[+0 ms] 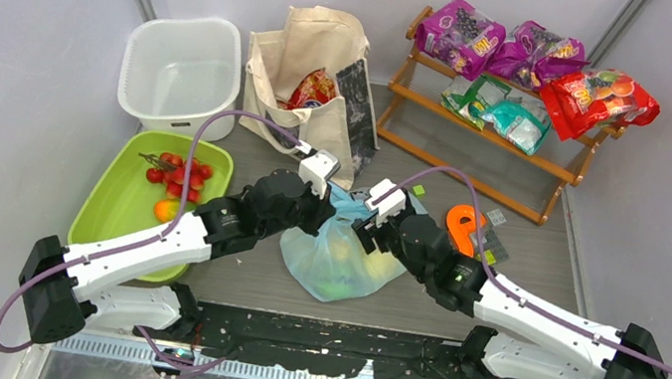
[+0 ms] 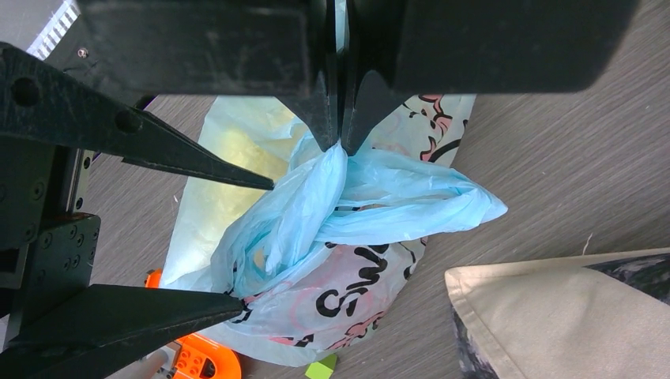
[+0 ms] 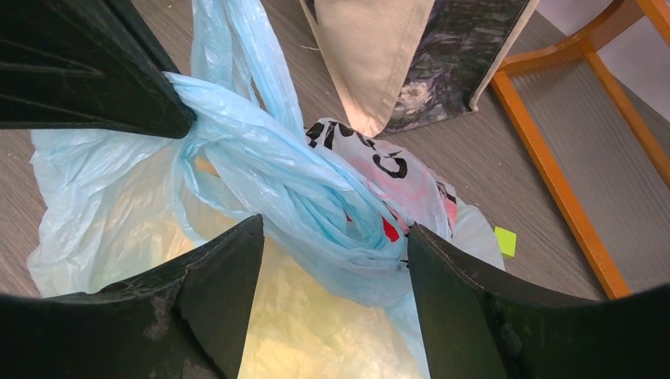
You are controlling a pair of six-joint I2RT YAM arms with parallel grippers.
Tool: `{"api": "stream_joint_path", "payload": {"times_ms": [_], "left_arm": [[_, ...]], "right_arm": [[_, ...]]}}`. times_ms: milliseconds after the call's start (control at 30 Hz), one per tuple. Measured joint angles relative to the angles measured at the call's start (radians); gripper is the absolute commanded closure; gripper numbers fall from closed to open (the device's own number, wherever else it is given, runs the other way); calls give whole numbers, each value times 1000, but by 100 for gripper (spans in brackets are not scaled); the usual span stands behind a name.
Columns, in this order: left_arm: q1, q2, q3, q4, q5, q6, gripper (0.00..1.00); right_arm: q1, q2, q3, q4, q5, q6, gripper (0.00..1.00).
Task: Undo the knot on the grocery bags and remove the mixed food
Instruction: Untie the takeout bag at the center of the board.
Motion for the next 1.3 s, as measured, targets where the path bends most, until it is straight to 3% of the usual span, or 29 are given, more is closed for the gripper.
{"api": "stream_joint_path", "payload": {"times_ms": [200,333,467,567,700,933,1300], "left_arm": [[3,0,0,0,0,0,100],[6,0,0,-1,0,0,100],[6,0,0,-1,0,1,100],[6,0,0,-2,0,3,100],[8,-2,0,-2,0,9,100],[43,-58,-5,-18,2,20,100],[165,-145,-8,-30,72,91,100]], "right_arm": [[0,1,-17,7,-28,0,24],[1,6,-26,8,-28,1,32],[1,22,-26,10,-5,2,54],[1,29,-26,11,23,7,75],[1,30,-26,16,63,14,93],[-27,19,-26,16,89,33,95],[-216,-139,-25,5,27,137,95]]}}
